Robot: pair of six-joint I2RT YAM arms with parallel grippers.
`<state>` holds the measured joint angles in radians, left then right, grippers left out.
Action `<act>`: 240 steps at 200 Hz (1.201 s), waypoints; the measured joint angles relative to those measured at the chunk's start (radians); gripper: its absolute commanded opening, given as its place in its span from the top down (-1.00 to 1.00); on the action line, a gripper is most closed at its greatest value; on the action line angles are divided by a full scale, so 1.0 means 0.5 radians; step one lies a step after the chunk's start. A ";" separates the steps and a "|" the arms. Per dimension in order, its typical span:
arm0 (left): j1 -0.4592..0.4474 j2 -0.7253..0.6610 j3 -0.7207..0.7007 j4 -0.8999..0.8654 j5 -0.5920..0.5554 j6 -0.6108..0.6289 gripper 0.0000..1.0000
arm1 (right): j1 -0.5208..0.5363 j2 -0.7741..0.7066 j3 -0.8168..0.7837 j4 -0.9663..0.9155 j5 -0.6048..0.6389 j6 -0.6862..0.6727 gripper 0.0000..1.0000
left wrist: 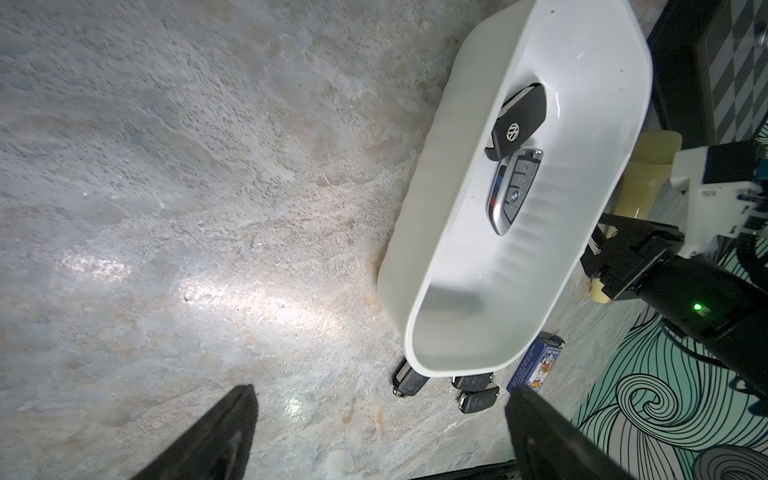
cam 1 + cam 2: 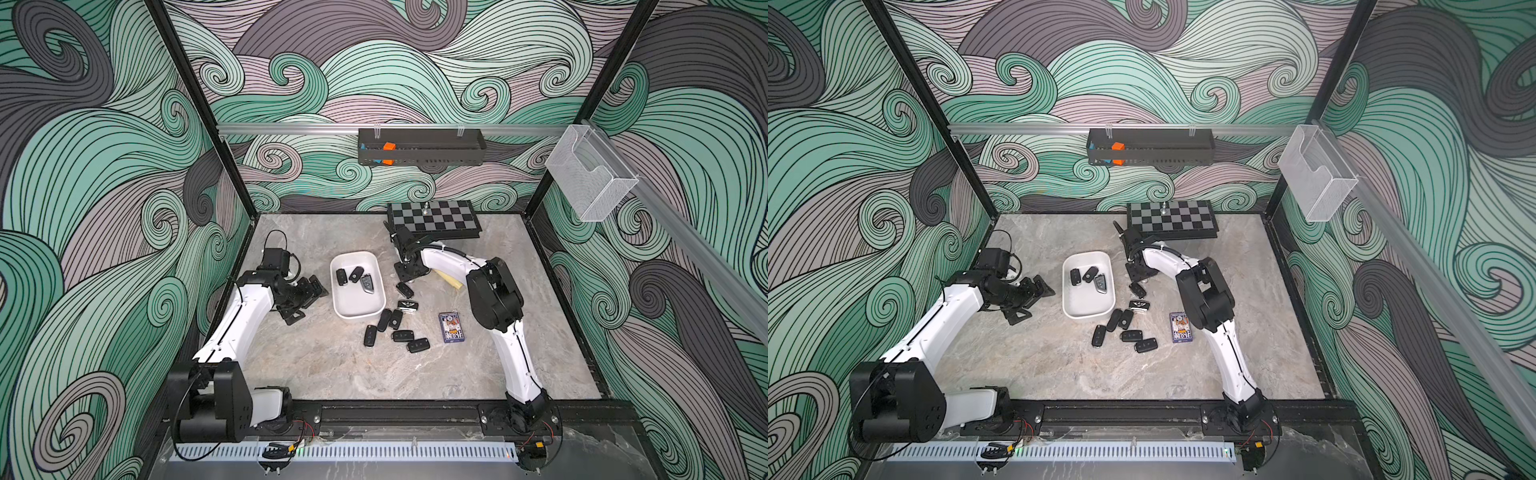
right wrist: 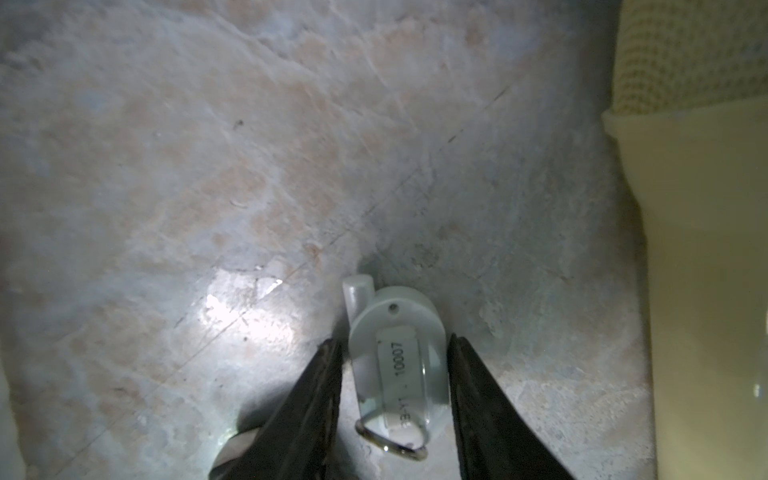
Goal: Place the car key into the storage box
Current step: Pick up the car key from the center of the board.
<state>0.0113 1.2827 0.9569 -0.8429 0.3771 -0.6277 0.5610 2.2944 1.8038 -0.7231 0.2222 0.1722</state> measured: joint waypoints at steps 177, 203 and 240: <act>0.000 -0.076 -0.125 0.054 -0.021 0.023 -0.89 | -0.011 -0.494 0.095 -0.258 -0.262 0.141 0.38; -0.001 -0.031 -0.127 0.079 -0.021 0.039 -0.89 | 0.021 -0.630 0.056 -0.262 -0.356 0.220 0.38; 0.000 0.020 -0.127 0.112 -0.020 0.060 -0.89 | 0.164 -0.667 0.033 -0.279 -0.451 0.308 0.37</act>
<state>0.0113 1.2926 0.8936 -0.7868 0.3672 -0.5980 0.6430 1.9610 1.8202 -0.8627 -0.0032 0.3264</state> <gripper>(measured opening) 0.945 0.317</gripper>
